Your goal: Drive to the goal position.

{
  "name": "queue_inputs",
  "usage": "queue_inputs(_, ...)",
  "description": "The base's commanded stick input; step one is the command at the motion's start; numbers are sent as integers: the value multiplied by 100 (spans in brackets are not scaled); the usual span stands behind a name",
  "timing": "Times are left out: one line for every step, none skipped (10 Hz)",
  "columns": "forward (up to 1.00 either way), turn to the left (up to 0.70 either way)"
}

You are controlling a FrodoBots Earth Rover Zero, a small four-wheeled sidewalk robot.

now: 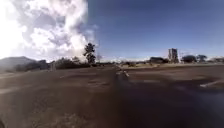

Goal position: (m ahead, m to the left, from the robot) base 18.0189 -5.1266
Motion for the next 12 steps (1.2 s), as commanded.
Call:
queue_inputs(50, 0)
queue_inputs(50, -7)
queue_inputs(50, -31)
queue_inputs(50, -50)
queue_inputs(50, -50)
queue_inputs(50, -45)
queue_inputs(50, -22)
queue_inputs(50, 0)
queue_inputs(50, 0)
queue_inputs(50, 0)
queue_inputs(50, 0)
queue_inputs(50, 0)
